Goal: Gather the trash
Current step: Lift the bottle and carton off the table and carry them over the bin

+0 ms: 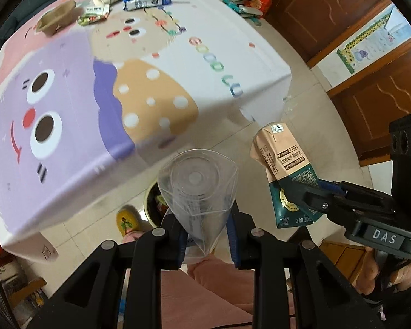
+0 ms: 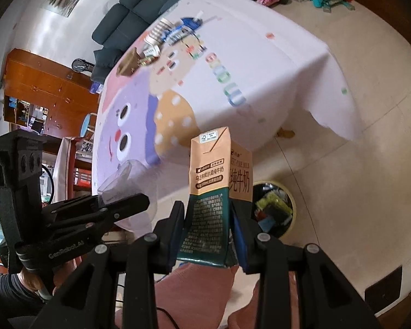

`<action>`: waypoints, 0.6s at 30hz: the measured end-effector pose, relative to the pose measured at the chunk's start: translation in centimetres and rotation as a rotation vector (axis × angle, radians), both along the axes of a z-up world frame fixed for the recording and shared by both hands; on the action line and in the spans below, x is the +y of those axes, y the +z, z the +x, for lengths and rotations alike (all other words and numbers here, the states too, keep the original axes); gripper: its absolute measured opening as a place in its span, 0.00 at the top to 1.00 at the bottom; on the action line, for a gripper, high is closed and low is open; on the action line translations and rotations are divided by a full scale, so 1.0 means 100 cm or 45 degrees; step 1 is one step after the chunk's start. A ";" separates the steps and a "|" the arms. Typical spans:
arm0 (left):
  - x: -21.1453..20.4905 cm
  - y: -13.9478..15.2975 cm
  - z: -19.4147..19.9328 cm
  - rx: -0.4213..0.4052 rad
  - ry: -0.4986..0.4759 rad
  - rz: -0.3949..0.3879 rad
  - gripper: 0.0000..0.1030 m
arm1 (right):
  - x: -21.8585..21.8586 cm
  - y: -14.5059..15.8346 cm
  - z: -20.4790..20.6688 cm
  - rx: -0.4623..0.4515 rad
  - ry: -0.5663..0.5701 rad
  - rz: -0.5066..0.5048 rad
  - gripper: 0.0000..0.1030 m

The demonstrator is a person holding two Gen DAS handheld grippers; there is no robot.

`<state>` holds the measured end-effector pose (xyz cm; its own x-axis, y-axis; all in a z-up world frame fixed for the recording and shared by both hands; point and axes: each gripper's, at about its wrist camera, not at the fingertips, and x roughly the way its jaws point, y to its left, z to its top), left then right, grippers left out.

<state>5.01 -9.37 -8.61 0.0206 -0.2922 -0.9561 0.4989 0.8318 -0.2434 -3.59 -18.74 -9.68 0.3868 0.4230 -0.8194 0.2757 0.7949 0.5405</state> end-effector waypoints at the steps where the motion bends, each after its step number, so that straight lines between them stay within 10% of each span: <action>1: -0.001 -0.003 -0.004 0.003 0.003 0.010 0.78 | -0.002 -0.005 -0.004 0.010 0.002 0.008 0.67; 18: 0.009 -0.135 -0.040 0.145 0.058 0.071 0.78 | 0.023 -0.162 -0.031 0.351 -0.013 0.074 0.67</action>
